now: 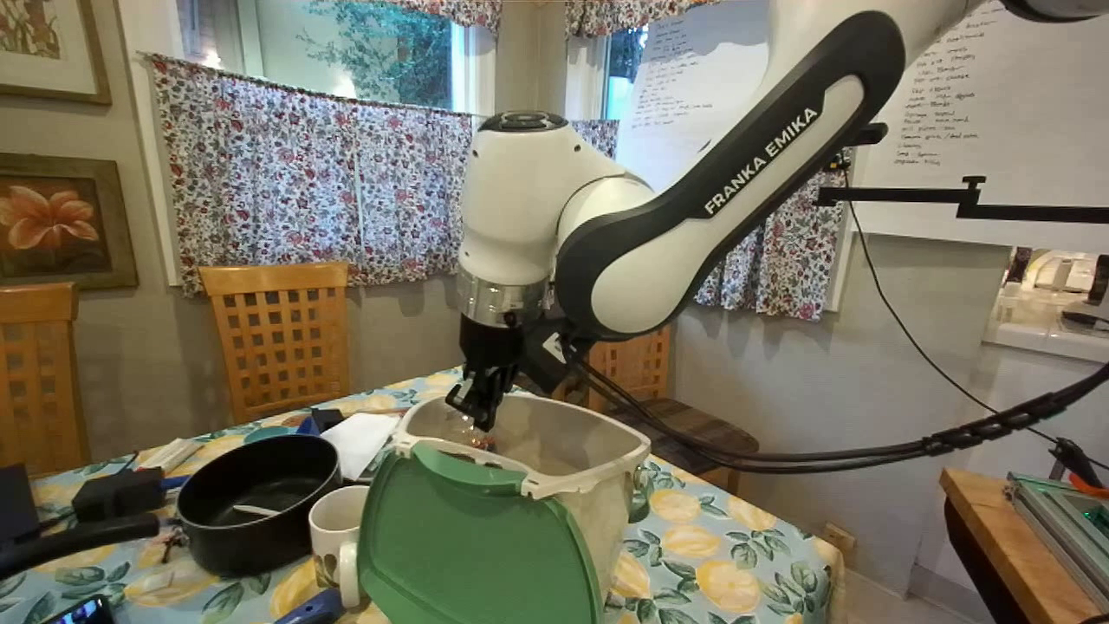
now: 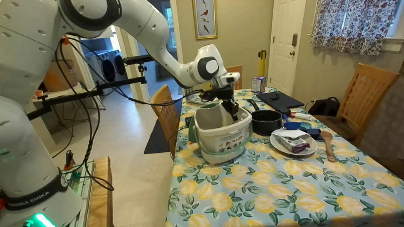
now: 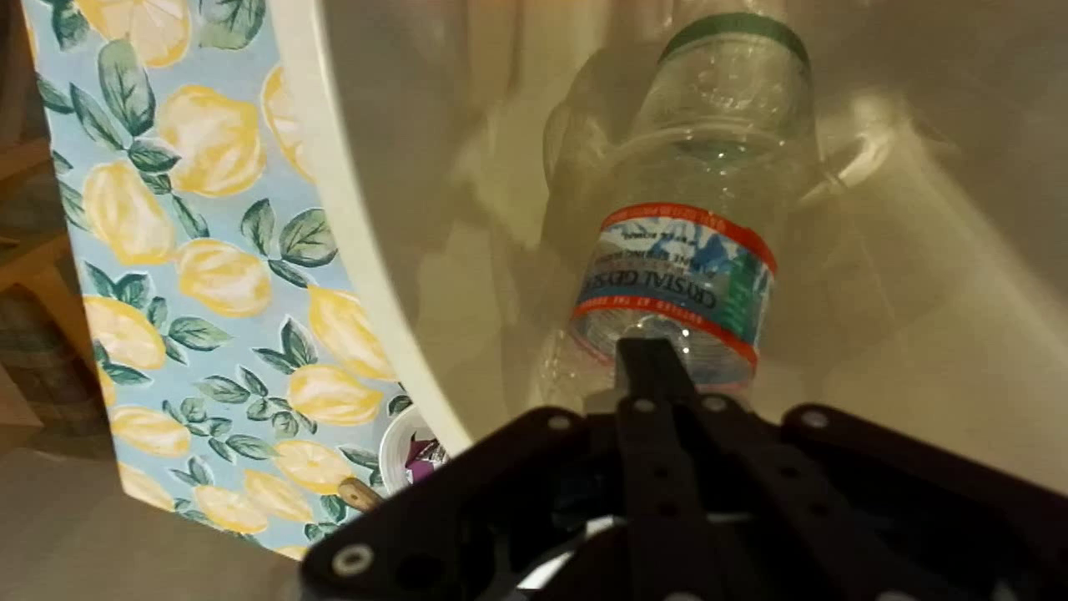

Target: Take the water bottle and cup out of the basket.

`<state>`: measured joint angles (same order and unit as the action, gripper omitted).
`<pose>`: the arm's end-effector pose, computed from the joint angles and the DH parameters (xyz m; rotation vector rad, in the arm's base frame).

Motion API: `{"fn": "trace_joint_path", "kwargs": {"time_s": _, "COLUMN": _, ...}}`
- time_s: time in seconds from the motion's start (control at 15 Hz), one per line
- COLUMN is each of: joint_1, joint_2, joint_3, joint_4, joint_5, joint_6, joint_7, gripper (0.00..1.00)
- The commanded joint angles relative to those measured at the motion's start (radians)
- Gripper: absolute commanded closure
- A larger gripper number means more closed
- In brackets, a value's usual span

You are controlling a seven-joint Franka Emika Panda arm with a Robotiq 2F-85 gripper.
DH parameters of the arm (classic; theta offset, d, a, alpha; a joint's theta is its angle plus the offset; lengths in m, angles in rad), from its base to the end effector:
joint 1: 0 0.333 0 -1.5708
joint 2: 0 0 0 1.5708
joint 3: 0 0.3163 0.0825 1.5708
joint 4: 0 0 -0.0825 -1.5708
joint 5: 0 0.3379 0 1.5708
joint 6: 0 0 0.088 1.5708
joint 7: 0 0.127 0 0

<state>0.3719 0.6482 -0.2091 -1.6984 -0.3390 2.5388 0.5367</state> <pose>0.6552 0.1262 0.2574 2.8561 -0.0817 0.4282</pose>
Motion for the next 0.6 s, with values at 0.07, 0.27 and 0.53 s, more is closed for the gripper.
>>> {"fn": "trace_joint_path", "kwargs": {"time_s": 0.07, "joint_1": 0.013, "joint_2": -0.025, "joint_3": -0.008, "joint_4": -0.021, "joint_5": -0.032, "joint_6": 0.034, "joint_7": 0.029, "gripper": 0.74}}
{"fn": "trace_joint_path", "kwargs": {"time_s": 0.27, "joint_1": 0.019, "joint_2": -0.020, "joint_3": -0.015, "joint_4": -0.019, "joint_5": -0.041, "joint_6": 0.070, "joint_7": 0.025, "gripper": 0.61}}
{"fn": "trace_joint_path", "kwargs": {"time_s": 0.53, "joint_1": 0.036, "joint_2": -0.015, "joint_3": -0.037, "joint_4": -0.015, "joint_5": -0.068, "joint_6": 0.086, "joint_7": 0.030, "gripper": 0.32}}
